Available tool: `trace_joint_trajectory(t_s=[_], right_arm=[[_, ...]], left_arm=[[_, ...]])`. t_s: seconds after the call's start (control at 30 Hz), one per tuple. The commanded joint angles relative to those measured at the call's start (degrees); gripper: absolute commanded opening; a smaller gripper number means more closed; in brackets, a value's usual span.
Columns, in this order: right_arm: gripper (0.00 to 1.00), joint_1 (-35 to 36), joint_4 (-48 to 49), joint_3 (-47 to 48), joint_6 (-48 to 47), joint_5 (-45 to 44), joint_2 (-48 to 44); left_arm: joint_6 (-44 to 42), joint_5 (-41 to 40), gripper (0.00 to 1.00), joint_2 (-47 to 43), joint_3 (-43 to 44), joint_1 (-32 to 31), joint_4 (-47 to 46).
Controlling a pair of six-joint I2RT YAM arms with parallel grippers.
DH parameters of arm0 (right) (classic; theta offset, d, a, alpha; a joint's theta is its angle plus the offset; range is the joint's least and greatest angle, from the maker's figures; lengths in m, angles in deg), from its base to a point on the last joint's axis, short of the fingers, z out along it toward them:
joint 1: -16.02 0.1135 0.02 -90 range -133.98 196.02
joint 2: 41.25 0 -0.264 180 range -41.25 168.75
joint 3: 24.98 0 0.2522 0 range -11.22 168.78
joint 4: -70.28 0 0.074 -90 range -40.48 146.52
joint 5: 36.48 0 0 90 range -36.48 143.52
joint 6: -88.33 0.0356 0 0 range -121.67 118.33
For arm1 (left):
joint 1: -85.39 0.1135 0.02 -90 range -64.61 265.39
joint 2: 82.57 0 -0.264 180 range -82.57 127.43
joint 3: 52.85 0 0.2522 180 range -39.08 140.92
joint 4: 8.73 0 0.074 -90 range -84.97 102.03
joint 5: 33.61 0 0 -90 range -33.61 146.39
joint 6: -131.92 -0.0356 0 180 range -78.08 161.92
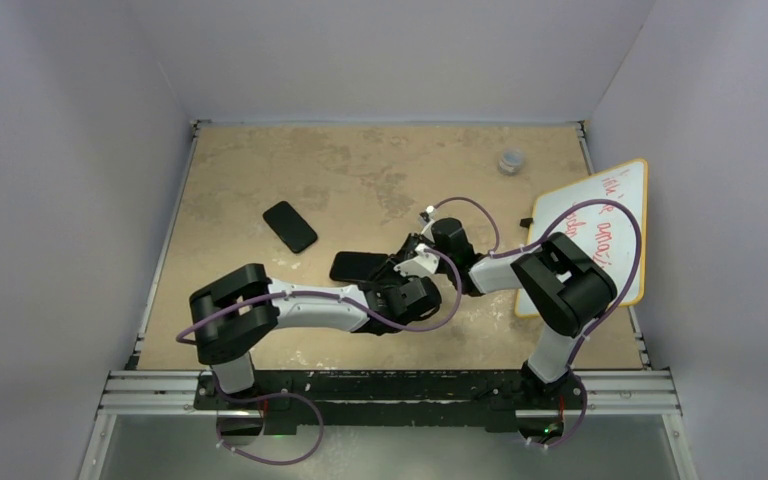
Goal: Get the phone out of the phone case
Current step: Remove the phone case from the phone.
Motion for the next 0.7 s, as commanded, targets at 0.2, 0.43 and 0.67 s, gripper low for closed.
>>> trace_joint_trajectory(t_s=[0.2, 0.43, 0.67], right_arm=[[0.00, 1.01, 4.76, 1.61, 1.41, 7.21, -1.00], [0.00, 1.01, 4.82, 1.29, 1.25, 6.89, -1.26], [0.00, 0.92, 4.71, 0.52, 1.92, 6.76, 0.29]], left_arm=[[-1.06, -6.68, 0.33, 4.41, 1.86, 0.85, -3.59], [-1.20, -9.74, 0.28, 5.33, 3.11, 0.78, -1.91], [-0.79, -7.71, 0.00, -1.50, 0.34, 0.41, -2.22]])
